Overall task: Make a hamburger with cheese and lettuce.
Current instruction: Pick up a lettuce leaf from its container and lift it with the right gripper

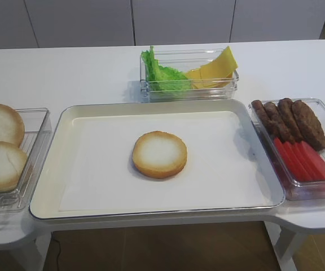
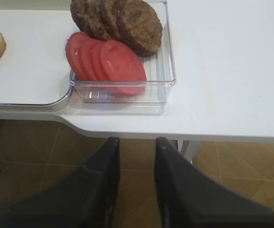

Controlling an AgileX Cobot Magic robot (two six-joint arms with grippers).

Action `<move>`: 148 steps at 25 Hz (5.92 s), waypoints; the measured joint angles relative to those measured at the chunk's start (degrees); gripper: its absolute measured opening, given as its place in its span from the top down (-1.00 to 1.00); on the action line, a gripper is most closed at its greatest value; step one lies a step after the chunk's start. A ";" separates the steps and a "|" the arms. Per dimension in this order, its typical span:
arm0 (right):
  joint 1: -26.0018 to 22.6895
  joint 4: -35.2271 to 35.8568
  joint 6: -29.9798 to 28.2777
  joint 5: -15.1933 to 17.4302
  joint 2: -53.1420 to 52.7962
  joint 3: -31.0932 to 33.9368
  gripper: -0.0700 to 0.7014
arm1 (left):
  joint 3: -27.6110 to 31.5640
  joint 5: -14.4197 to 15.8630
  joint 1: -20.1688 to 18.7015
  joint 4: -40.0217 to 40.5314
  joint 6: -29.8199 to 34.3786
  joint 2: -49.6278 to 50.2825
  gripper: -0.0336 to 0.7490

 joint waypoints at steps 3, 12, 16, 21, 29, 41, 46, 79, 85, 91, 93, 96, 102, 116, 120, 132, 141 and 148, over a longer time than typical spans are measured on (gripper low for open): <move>0.00 0.00 0.00 0.00 0.00 0.00 0.30 | 0.00 0.00 0.00 0.00 0.00 0.00 -0.40; 0.00 0.00 -0.10 0.00 0.00 0.00 0.30 | 0.00 0.00 0.00 0.00 0.00 0.00 -0.40; 0.00 0.00 -0.10 0.00 0.00 0.00 0.30 | 0.00 0.00 0.00 0.00 0.00 0.00 -0.40; 0.00 0.00 -0.10 0.00 0.00 0.00 0.30 | 0.00 -0.14 0.00 0.00 0.00 0.00 -0.40; 0.00 0.00 -0.10 0.00 0.00 0.00 0.30 | 0.00 -0.13 0.00 0.00 0.00 0.00 -0.40; 0.00 0.00 -0.10 0.00 0.00 0.00 0.30 | 0.00 -0.13 0.00 0.00 0.00 0.00 -0.40; 0.00 0.00 -0.10 0.00 0.00 0.00 0.02 | 0.00 -0.13 0.00 0.00 0.00 0.00 -0.40; 0.00 18.57 -9.56 -21.25 69.64 -37.17 -0.32 | 0.00 -0.13 0.00 0.00 0.00 0.00 -0.39; 0.09 26.03 -14.70 -20.07 85.75 -51.53 -0.32 | 0.00 -0.13 0.00 0.00 0.00 0.00 -0.39; 2.22 33.68 -19.86 -17.65 101.70 -67.78 -0.32 | 0.00 -0.13 0.00 0.00 0.00 0.00 -0.39; 3.45 33.90 -20.22 -16.80 106.60 -72.98 -0.32 | 0.00 -0.13 0.00 0.00 0.00 0.00 -0.39; 5.61 34.88 -20.36 -15.04 113.38 -80.10 -0.32 | 0.00 -0.17 0.00 0.00 0.00 0.00 -0.39; 9.50 37.74 -20.44 -14.06 123.30 -89.54 -0.32 | 0.00 -0.17 0.00 0.00 0.00 0.00 -0.39; 11.33 46.18 -24.02 -14.06 128.93 -91.90 -0.32 | 0.00 -0.17 0.00 0.00 0.00 0.00 -0.39; 11.43 46.66 -24.48 -14.41 130.28 -92.02 -0.32 | 0.00 -0.17 0.00 0.00 0.00 0.00 -0.39; 11.42 49.64 -25.55 -15.02 131.52 -92.02 -0.32 | 0.00 -0.17 0.00 0.00 0.00 0.00 -0.39; 11.42 50.18 -26.53 -14.77 133.06 -92.02 -0.32 | 0.00 -0.17 0.00 0.00 0.00 0.00 -0.39; 11.44 50.24 -26.53 -14.44 133.46 -92.02 -0.23 | 0.00 -0.17 0.00 0.00 0.00 0.00 -0.39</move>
